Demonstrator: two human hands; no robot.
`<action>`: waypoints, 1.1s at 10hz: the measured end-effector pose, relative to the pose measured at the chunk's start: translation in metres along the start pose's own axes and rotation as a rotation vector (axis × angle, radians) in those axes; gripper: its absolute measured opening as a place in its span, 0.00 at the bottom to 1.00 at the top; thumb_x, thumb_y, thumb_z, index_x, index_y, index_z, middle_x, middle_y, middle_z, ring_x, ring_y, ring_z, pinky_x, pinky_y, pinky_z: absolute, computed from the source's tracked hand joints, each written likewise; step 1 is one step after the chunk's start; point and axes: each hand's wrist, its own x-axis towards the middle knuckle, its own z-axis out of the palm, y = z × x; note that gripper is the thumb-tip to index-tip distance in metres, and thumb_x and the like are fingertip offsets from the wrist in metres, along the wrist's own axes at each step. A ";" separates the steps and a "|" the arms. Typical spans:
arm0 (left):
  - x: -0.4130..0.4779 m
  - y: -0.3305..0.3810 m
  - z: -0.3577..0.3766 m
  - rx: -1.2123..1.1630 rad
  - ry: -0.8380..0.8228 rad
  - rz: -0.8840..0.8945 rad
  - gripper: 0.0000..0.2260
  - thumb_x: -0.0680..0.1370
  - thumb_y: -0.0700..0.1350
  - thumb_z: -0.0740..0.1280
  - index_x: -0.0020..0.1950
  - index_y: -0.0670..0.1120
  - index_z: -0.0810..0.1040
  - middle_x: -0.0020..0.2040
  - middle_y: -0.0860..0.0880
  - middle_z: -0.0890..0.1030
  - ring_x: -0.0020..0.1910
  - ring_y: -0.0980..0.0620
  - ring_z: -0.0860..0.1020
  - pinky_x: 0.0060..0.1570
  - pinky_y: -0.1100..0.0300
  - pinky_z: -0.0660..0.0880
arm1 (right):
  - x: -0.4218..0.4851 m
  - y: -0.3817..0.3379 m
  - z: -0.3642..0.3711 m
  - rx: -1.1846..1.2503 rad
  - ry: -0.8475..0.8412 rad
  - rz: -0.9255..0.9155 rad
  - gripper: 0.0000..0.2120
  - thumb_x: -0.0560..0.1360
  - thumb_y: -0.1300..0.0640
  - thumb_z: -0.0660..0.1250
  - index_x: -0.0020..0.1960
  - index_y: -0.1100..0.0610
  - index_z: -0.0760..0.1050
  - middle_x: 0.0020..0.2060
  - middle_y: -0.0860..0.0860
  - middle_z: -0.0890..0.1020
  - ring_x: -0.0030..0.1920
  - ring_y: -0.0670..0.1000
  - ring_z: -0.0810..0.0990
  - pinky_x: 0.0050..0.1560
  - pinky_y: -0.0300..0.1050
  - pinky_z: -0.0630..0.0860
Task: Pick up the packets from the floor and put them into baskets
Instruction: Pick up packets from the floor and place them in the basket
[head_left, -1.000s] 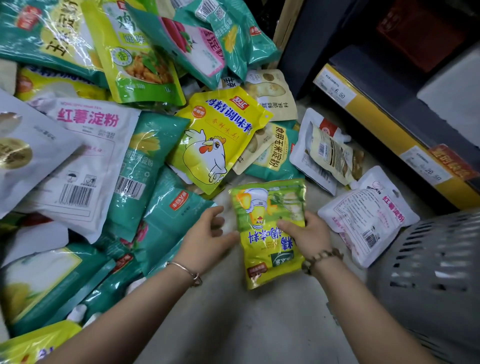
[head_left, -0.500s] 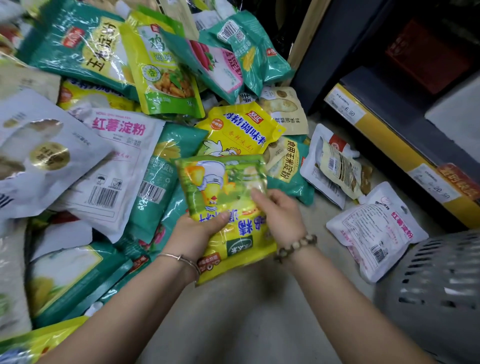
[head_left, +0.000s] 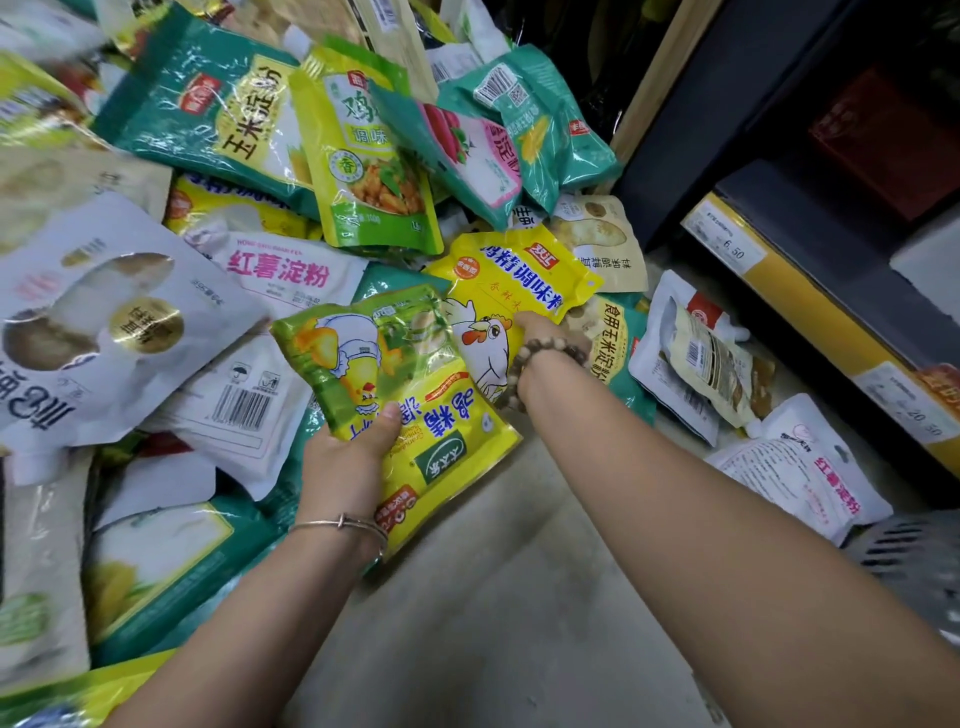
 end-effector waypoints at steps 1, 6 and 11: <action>0.002 0.000 -0.001 0.010 0.004 -0.005 0.06 0.74 0.44 0.71 0.49 0.44 0.79 0.46 0.41 0.83 0.42 0.41 0.82 0.45 0.42 0.79 | -0.012 0.002 0.013 -0.015 -0.130 0.071 0.27 0.76 0.44 0.64 0.68 0.59 0.67 0.62 0.55 0.74 0.59 0.56 0.76 0.38 0.39 0.75; 0.001 0.002 0.000 0.043 -0.128 0.098 0.02 0.75 0.41 0.69 0.44 0.46 0.80 0.36 0.50 0.84 0.33 0.50 0.83 0.34 0.55 0.81 | -0.023 0.032 -0.088 0.058 0.111 -0.301 0.22 0.67 0.62 0.75 0.58 0.55 0.75 0.46 0.50 0.83 0.39 0.45 0.83 0.38 0.40 0.79; -0.030 0.060 0.038 -0.056 -0.233 0.347 0.04 0.73 0.47 0.71 0.41 0.47 0.80 0.31 0.55 0.83 0.28 0.57 0.81 0.26 0.61 0.78 | -0.073 -0.021 -0.121 0.204 0.105 -0.391 0.24 0.69 0.60 0.73 0.64 0.61 0.74 0.56 0.55 0.80 0.56 0.56 0.79 0.60 0.54 0.75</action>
